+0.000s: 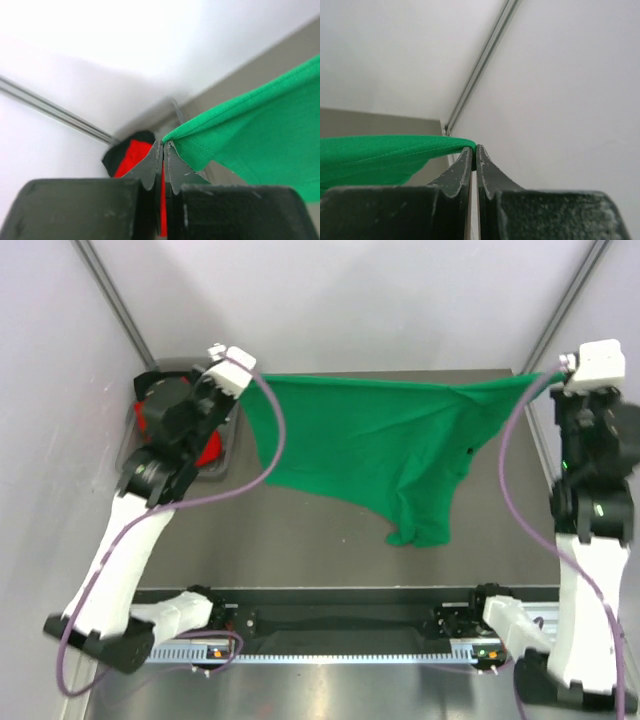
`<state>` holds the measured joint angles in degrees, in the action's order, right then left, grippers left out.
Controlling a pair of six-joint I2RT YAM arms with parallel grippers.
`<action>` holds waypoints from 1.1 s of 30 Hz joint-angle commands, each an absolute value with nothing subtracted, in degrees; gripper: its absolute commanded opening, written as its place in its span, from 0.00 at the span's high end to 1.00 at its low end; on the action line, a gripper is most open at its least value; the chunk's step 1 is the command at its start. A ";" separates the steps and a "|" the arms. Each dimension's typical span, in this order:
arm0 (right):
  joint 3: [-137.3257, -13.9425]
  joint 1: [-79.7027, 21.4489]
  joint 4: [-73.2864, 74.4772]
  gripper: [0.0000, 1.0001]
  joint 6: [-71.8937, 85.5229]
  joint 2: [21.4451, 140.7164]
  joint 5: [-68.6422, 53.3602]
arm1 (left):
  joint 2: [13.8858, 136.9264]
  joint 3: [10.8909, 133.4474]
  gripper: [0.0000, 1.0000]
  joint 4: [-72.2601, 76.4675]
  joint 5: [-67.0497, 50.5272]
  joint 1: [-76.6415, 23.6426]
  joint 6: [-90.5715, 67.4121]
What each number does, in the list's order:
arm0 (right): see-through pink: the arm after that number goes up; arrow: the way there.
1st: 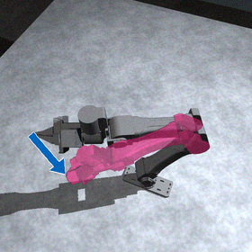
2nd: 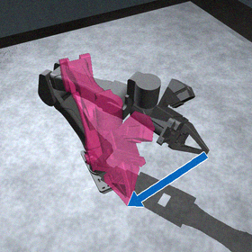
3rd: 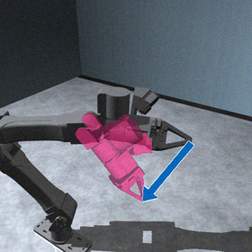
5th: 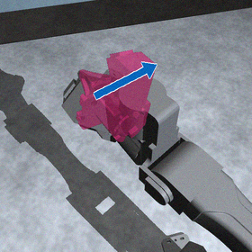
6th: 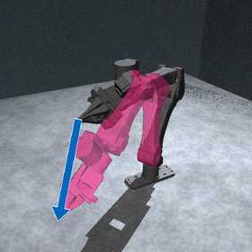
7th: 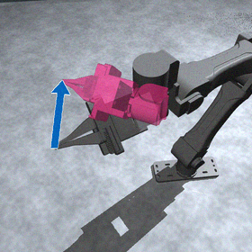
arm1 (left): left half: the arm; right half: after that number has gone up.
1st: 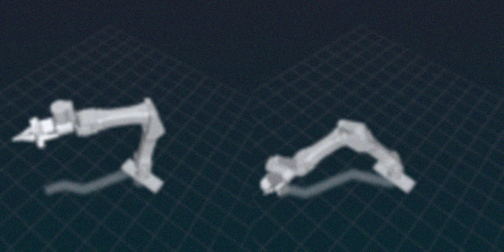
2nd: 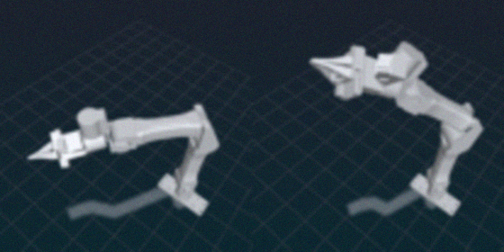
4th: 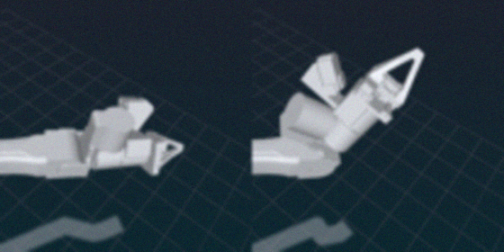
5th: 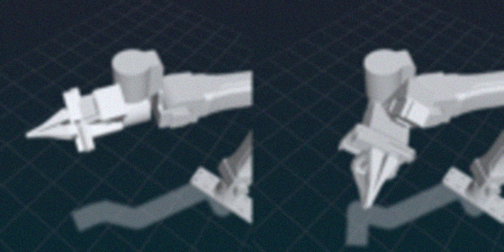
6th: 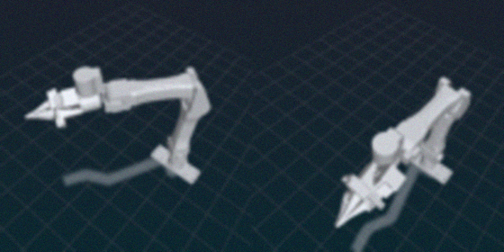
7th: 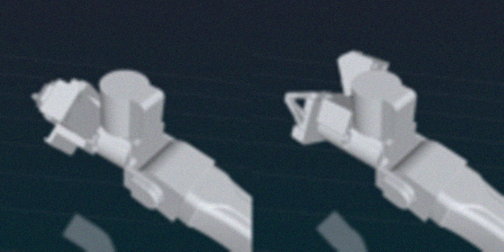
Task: Fold and stack the t-shirts
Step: Flatten the tshirt out
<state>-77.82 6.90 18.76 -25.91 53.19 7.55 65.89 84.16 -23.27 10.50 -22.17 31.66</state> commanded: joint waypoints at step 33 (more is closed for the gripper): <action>-54.43 1.83 -1.27 1.00 -45.09 53.77 13.36 | 62.72 61.12 1.00 -14.11 13.71 -21.18 40.95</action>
